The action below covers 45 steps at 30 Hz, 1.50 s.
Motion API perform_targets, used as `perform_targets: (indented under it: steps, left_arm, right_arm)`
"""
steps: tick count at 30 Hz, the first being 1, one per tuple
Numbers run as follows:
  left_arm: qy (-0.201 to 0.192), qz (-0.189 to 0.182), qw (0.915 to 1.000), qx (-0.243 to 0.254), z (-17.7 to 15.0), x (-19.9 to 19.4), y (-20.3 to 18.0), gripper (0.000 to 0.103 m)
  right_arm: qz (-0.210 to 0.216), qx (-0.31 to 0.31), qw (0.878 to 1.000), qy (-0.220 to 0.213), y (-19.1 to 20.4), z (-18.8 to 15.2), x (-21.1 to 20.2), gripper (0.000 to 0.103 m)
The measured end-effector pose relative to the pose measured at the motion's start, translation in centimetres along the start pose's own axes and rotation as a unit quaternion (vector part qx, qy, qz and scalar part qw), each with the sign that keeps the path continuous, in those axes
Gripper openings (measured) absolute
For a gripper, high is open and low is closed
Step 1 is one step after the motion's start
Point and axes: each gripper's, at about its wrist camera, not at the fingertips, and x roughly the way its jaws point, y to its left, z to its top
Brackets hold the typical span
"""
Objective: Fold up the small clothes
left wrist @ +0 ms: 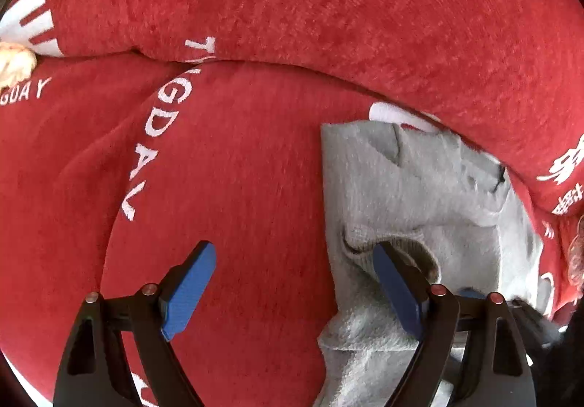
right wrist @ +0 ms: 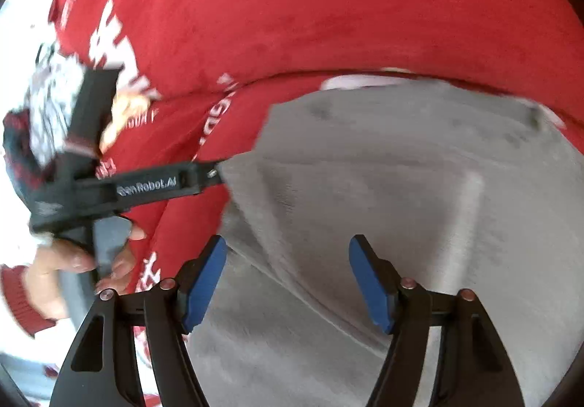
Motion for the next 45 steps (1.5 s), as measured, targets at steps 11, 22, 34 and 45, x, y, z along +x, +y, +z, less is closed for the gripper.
perform_targets:
  steps: [11, 22, 34, 45]
  left_arm:
    - [-0.001, -0.021, 0.9998, 0.002, 1.0, -0.6, -0.6, 0.089]
    - [0.004, -0.006, 0.9995, 0.031, 4.1, 1.9, -2.3, 0.089]
    - [0.053, -0.038, 0.9955, 0.068, 5.6, 3.9, -5.1, 0.089]
    - [0.054, -0.067, 0.99, 0.112, 7.2, 3.5, -5.0, 0.01]
  right_arm:
    - [-0.026, 0.13, 0.987, -0.095, -6.2, 2.6, -5.0, 0.008]
    - [-0.047, 0.417, 0.895, -0.153, -27.4, -9.3, -13.9, 0.012]
    - [0.14, 0.473, 0.863, -0.107, -18.9, -13.9, -9.8, 0.04]
    - [0.272, 0.482, 0.83, -0.068, -5.0, -10.1, 3.2, 0.011]
